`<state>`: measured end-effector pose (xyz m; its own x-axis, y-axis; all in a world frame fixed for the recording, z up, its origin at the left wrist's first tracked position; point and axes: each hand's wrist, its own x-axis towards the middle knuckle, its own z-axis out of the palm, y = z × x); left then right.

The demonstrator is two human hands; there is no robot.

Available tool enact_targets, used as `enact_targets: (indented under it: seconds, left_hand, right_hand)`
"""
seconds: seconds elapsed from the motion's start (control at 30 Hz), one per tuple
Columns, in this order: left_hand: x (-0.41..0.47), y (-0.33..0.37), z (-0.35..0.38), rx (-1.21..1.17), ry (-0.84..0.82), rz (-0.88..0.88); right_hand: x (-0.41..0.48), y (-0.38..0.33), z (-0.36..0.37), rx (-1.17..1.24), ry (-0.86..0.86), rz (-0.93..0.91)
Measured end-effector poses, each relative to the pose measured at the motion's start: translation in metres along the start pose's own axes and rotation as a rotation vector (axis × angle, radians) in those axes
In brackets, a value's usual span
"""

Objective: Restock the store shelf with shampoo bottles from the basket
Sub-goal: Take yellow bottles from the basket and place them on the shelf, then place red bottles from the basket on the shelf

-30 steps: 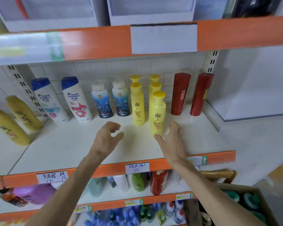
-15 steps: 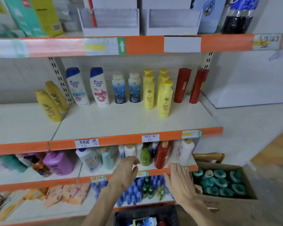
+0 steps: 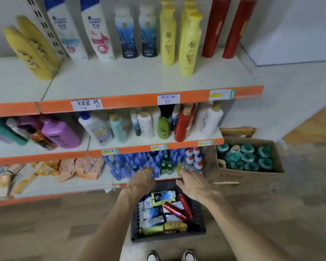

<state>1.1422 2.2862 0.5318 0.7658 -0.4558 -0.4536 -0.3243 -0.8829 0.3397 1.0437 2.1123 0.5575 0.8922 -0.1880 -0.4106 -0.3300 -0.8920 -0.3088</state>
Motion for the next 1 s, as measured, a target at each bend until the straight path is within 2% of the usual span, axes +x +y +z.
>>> enact_targets:
  seconds: [0.13, 0.3, 0.43, 0.67, 0.87, 1.0]
  left_hand:
    - [0.011, -0.018, 0.058, 0.037, -0.065, 0.022]
    - [0.020, -0.051, 0.141, -0.041, -0.146, -0.043]
    - [0.043, -0.088, 0.238, -0.127, -0.229, -0.077]
    - [0.104, -0.172, 0.411, -0.141, -0.341, -0.112]
    - [0.195, -0.221, 0.537, -0.094, -0.278, -0.039]
    - [0.267, -0.234, 0.584, -0.045, -0.174, 0.031]
  right_hand:
    - [0.011, 0.027, 0.046, 0.015, -0.025, 0.065]
    - [0.029, 0.057, 0.126, -0.011, -0.085, 0.080]
    - [0.054, 0.095, 0.226, 0.002, -0.171, 0.118]
    - [0.112, 0.171, 0.410, 0.033, -0.285, 0.222]
    - [0.190, 0.227, 0.544, -0.007, -0.284, 0.217]
    - [0.248, 0.259, 0.604, -0.080, -0.212, 0.161]
